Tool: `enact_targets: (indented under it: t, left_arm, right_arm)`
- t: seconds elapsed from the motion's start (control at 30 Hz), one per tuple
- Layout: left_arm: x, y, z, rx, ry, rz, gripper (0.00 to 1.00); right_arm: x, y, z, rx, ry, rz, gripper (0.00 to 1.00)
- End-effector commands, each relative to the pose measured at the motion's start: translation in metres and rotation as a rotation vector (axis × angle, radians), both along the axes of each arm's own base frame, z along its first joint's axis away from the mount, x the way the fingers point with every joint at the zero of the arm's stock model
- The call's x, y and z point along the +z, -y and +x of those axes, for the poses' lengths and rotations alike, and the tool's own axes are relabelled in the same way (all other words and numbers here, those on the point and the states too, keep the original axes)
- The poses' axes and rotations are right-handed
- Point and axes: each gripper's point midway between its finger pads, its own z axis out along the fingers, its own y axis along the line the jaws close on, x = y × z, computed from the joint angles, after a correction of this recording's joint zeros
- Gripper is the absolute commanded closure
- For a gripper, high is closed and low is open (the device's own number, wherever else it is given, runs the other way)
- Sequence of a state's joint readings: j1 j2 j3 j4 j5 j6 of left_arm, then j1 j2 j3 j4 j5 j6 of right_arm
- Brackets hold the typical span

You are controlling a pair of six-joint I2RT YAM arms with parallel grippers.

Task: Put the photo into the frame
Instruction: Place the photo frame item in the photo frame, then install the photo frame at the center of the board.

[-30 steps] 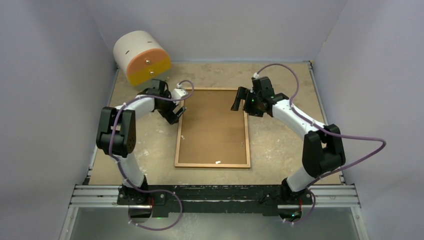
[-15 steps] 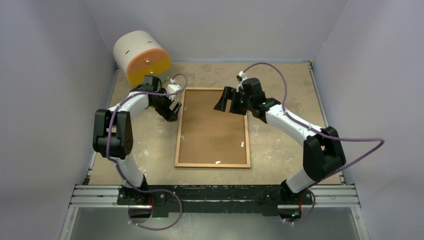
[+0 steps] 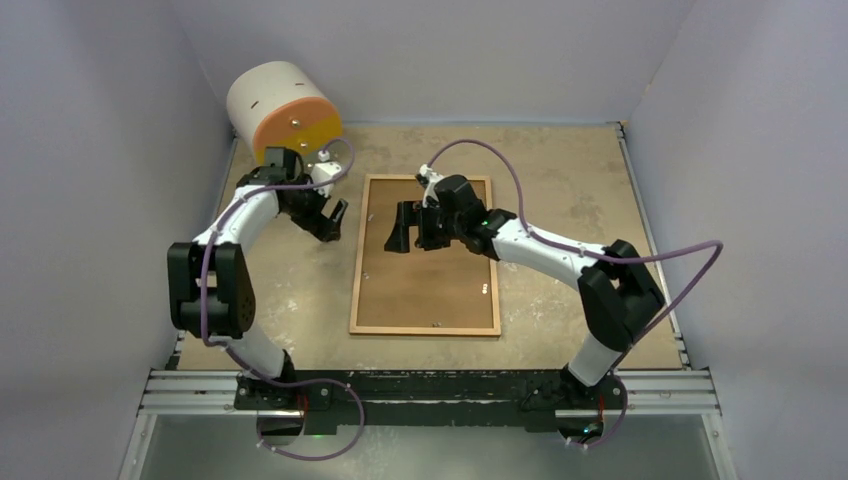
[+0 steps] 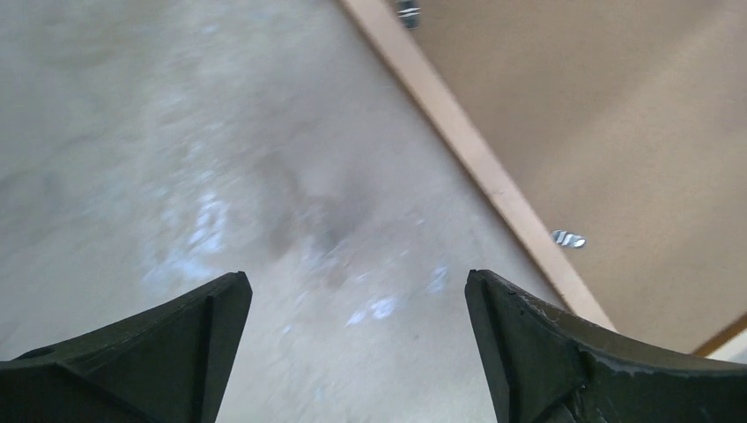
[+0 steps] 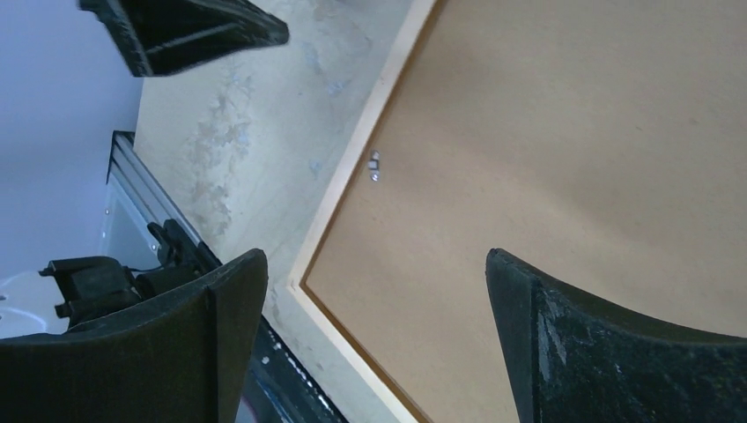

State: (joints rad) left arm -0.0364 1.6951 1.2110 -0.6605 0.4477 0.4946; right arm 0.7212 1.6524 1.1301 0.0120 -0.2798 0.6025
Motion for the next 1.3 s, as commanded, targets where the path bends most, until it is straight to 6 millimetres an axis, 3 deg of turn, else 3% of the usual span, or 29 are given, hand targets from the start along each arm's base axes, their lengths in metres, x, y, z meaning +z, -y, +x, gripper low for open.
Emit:
enact_targets:
  t: [0.0, 0.1, 0.2, 0.47, 0.57, 0.7, 1.07, 1.27]
  left_arm:
    - [0.037, -0.043, 0.013, 0.163, 0.1, 0.144, 0.0]
    - [0.041, -0.067, 0.012, 0.227, 0.111, 0.181, 0.0]
    - [0.043, -0.067, 0.004, 0.206, 0.092, 0.14, 0.0]
    - [0.019, -0.028, -0.009, 0.073, -0.016, -0.062, 0.02]
    - [-0.002, -0.012, -0.01, 0.047, -0.098, -0.156, 0.13]
    - [-0.03, 0.005, -0.009, 0.015, -0.147, -0.197, 0.13]
    - [-0.029, 0.047, -0.018, -0.096, -0.164, -0.316, 0.14]
    - [-0.042, 0.057, -0.018, -0.107, -0.197, -0.305, 0.32]
  right_arm:
    - [0.006, -0.025, 0.004, 0.076, 0.046, -0.003, 0.07]
    - [0.0, -0.034, -0.001, 0.1, 0.054, -0.018, 0.09]
    - [-0.008, -0.04, -0.008, 0.124, 0.053, -0.035, 0.07]
    - [-0.017, -0.051, -0.011, 0.154, 0.058, -0.005, 0.01]
    - [-0.015, -0.057, -0.015, 0.18, 0.072, 0.046, 0.03]
    - [-0.017, -0.06, -0.022, 0.201, 0.078, 0.082, 0.07]
    - [-0.044, -0.071, -0.03, 0.24, 0.039, 0.101, 0.19]
    - [-0.056, -0.078, -0.028, 0.248, 0.046, 0.09, 0.21]
